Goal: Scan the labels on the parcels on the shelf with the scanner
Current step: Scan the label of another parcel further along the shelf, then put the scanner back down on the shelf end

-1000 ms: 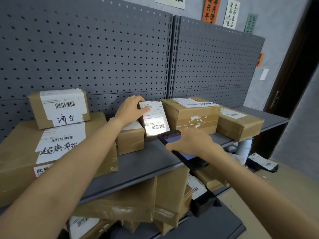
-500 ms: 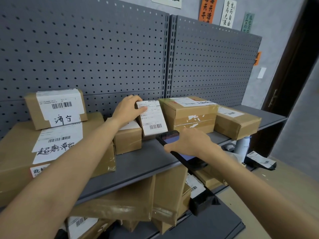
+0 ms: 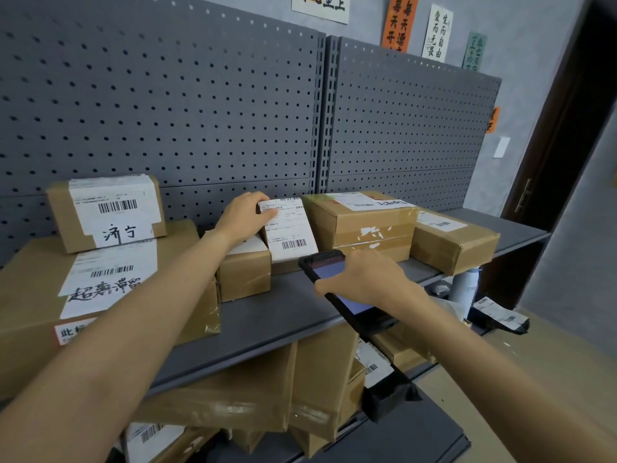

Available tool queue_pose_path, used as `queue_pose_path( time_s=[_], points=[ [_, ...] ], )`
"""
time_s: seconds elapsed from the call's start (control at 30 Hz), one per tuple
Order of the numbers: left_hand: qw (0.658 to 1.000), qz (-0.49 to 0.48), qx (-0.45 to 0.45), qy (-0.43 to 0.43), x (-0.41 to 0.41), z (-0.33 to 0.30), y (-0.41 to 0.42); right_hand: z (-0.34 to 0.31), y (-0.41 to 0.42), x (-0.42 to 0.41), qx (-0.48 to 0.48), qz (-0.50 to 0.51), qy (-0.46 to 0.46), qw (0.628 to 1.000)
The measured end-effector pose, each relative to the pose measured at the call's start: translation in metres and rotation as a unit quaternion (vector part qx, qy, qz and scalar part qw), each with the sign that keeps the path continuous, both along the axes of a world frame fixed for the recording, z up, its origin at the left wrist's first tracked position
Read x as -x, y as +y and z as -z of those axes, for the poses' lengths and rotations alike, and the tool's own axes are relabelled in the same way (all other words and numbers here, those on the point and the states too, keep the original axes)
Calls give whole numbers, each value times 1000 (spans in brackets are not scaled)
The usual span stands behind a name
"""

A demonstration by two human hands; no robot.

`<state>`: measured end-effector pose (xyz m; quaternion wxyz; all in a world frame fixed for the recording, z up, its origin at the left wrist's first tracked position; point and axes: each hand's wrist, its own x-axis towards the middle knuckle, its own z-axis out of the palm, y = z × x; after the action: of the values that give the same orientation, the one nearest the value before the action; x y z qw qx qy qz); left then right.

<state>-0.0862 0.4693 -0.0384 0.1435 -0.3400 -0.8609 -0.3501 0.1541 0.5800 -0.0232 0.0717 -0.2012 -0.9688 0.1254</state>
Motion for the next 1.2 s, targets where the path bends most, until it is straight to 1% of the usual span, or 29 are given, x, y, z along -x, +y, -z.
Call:
queue_pose_path(
  time_s=[0.1, 0.23, 0.33, 0.4, 0.47, 0.57, 0.67, 0.83, 0.93, 1.0, 1.2],
  points=[
    [999, -9, 23, -41, 5, 2, -1, 1, 0, 4, 7, -1, 2, 1000],
    [991, -21, 101, -84, 12, 5, -1, 1, 2, 12, 16, 6, 1, 1000],
    [985, -15, 136, -102, 16, 8, -1, 1, 2, 20, 16, 7, 8, 1000],
    [984, -8, 146, -100, 15, 9, 0, -1, 4, 28, -1, 15, 18, 1000],
    [988, -10, 137, -75, 13, 7, -1, -7, 3, 37, -23, 25, 24, 999],
    [990, -21, 139, -8, 2, -3, -6, -23, 0, 47, -48, 21, 25, 998],
    [983, -40, 171, 59, -9, -21, -20, -41, -8, 61, -78, 14, 39, 996],
    [965, -85, 204, 139, -21, -67, -69, -65, -42, 87, -112, 8, 63, 992],
    [959, -116, 203, 160, -29, -94, -109, -79, -74, 101, -116, -13, 98, 988],
    [956, -140, 202, 158, -34, -107, -139, -89, -99, 108, -107, -24, 112, 988],
    [932, -223, 245, 145, -43, -115, -246, -104, -178, 128, -85, -76, 135, 984]
  ],
)
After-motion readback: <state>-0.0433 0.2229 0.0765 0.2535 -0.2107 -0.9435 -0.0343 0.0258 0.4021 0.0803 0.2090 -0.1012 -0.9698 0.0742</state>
